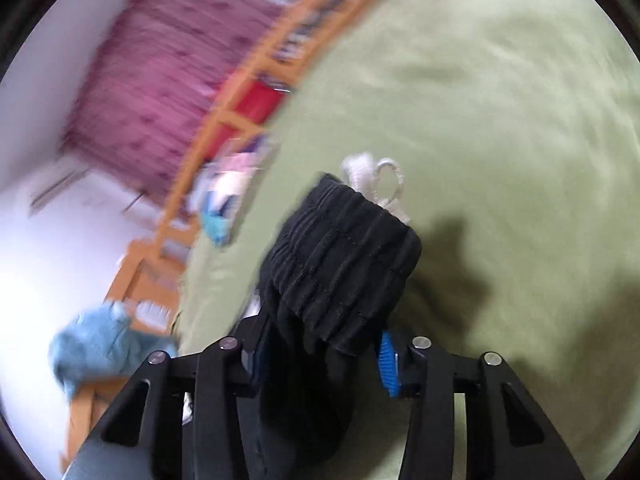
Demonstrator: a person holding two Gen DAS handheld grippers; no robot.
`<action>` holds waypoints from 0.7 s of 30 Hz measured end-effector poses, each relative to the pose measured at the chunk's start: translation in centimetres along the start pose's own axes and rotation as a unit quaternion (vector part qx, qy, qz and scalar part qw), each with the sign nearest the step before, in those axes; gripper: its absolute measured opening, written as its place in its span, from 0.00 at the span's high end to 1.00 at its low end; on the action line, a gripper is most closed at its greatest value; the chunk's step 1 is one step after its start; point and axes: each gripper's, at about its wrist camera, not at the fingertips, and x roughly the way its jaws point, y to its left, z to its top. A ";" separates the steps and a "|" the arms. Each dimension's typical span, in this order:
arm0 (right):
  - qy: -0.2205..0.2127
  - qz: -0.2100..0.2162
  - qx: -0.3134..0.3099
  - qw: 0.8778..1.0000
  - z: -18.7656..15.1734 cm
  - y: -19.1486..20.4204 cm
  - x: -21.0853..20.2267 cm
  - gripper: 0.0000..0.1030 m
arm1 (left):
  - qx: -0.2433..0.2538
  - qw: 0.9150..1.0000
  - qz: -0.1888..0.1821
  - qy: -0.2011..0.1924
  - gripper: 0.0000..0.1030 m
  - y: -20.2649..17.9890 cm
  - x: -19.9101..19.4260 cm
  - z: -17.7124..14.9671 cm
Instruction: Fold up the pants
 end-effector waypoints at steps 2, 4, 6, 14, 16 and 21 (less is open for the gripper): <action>-0.007 -0.035 -0.069 0.997 -0.7 1.7 -0.4 0.56 | -0.002 1.000 -0.007 -0.014 0.23 -0.2 -0.6 0.2; 0.022 -0.077 -0.078 0.994 -1.0 1.0 0.5 0.50 | -0.001 0.999 -0.018 -0.026 0.23 -0.4 -1.2 0.4; 0.065 -0.101 -0.030 0.992 -1.4 -1.8 1.3 0.47 | 0.007 0.999 -0.024 -0.034 0.23 -0.8 -1.6 0.8; 0.022 -0.156 -0.118 0.980 -3.7 2.0 -3.3 0.44 | 0.013 0.999 -0.013 0.038 0.24 -2.0 3.8 0.0; 0.015 -0.158 -0.153 0.976 -4.0 4.5 -4.1 0.44 | 0.032 0.999 0.003 0.040 0.24 -2.5 4.4 -0.8; 0.043 -0.101 -0.186 0.976 -6.2 10.0 -2.9 0.41 | 0.025 0.999 -0.032 0.017 0.23 -1.5 1.5 -1.4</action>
